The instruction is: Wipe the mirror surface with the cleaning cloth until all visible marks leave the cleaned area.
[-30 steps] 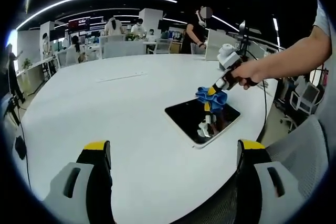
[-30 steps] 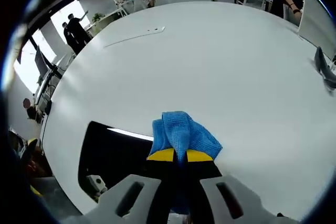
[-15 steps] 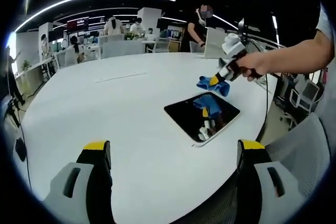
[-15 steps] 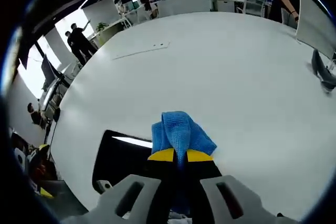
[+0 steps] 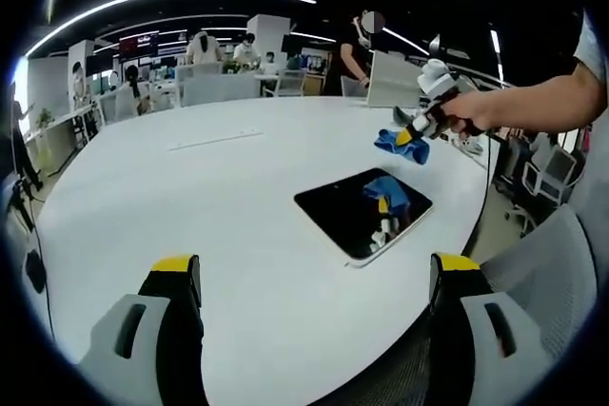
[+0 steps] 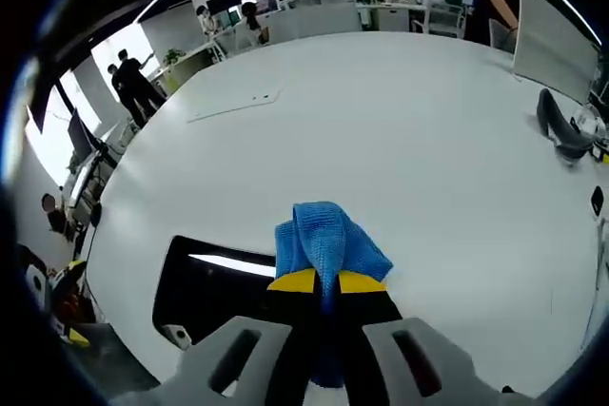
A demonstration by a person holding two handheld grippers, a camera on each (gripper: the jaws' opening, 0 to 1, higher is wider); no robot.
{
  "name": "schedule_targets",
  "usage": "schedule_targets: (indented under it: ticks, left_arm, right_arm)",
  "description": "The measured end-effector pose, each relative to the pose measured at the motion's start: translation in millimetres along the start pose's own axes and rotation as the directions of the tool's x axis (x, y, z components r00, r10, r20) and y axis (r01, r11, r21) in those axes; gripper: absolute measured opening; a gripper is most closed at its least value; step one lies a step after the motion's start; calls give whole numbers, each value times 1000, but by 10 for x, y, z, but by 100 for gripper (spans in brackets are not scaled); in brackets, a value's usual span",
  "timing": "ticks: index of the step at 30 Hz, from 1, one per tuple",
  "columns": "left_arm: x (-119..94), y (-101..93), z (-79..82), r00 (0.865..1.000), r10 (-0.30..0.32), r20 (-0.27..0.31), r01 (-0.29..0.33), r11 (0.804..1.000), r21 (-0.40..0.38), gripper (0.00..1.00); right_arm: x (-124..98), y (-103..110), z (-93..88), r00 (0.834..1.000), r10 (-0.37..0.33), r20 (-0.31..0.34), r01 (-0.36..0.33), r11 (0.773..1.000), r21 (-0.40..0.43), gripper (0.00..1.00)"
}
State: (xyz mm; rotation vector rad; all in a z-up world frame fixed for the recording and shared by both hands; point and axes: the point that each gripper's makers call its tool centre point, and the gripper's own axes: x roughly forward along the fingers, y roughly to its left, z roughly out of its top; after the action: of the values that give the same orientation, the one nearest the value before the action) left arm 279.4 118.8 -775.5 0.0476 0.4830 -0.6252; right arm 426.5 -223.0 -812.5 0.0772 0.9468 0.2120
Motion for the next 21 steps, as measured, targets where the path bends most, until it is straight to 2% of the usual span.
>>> schedule_targets:
  ticks: [6, 12, 21]
  left_arm:
    - [0, 7, -3, 1000, 6, -3, -6, 1000, 6, 99]
    - [7, 5, -19, 1000, 6, -12, -6, 1000, 9, 99]
    - [11, 20, -48, 1000, 14, -25, -14, 1000, 13, 99]
  right_arm:
    - [-32, -219, -48, 1000, -15, -4, 15, 999, 34, 1]
    - [7, -305, -94, 1000, -22, -12, 22, 999, 38, 1]
    - [310, -443, -394, 996, -39, -84, 46, 996, 80, 1]
